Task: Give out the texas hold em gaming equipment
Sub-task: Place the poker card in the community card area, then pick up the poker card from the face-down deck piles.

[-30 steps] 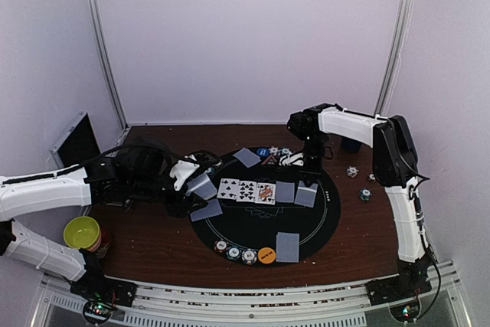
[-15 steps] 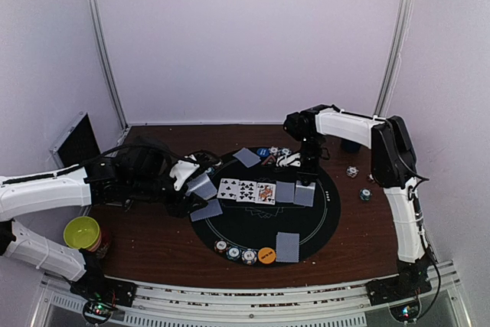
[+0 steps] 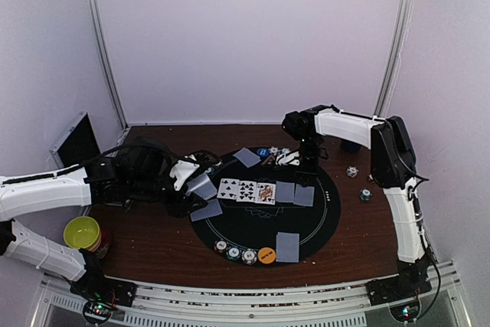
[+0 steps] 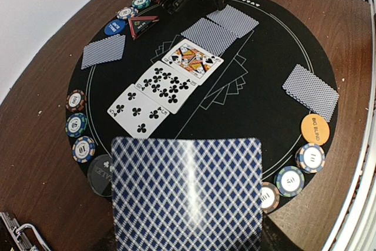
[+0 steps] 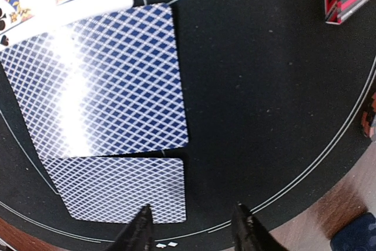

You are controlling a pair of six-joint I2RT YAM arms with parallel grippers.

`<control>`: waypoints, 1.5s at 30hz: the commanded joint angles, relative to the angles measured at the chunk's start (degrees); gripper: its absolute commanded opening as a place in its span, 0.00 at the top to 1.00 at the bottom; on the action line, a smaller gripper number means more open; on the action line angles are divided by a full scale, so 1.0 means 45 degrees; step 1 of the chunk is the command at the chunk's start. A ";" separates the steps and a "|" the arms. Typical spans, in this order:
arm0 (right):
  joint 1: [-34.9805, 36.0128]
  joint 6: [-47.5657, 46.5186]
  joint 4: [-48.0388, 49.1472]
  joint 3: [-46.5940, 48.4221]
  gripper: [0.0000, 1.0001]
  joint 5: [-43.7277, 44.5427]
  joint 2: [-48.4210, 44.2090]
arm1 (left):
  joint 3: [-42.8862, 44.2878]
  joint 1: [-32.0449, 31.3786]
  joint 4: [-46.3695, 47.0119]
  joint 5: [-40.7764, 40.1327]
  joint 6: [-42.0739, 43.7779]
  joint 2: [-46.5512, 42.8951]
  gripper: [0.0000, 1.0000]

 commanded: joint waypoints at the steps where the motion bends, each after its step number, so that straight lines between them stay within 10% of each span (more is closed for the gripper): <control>1: 0.0072 0.0204 0.0382 -0.0221 0.49 0.0619 -0.1174 | 0.0162 0.0007 0.0498 -0.0159 0.0055 -0.0044 0.41; 10: 0.0024 0.2844 0.3272 -0.3250 0.01 0.1053 -0.4463 | 0.0289 0.0017 0.0517 -0.0587 -0.0214 0.0112 0.41; 35: -0.1905 0.5117 0.7764 -1.1811 0.00 -0.0522 -1.3062 | 0.4389 -0.0734 -0.0002 -0.1745 -0.1278 0.4587 0.41; 45: -0.5620 0.5262 0.7187 -1.1733 0.00 -0.5408 -1.3898 | 0.8347 -0.2033 0.0271 -0.1403 -0.0658 0.8562 0.41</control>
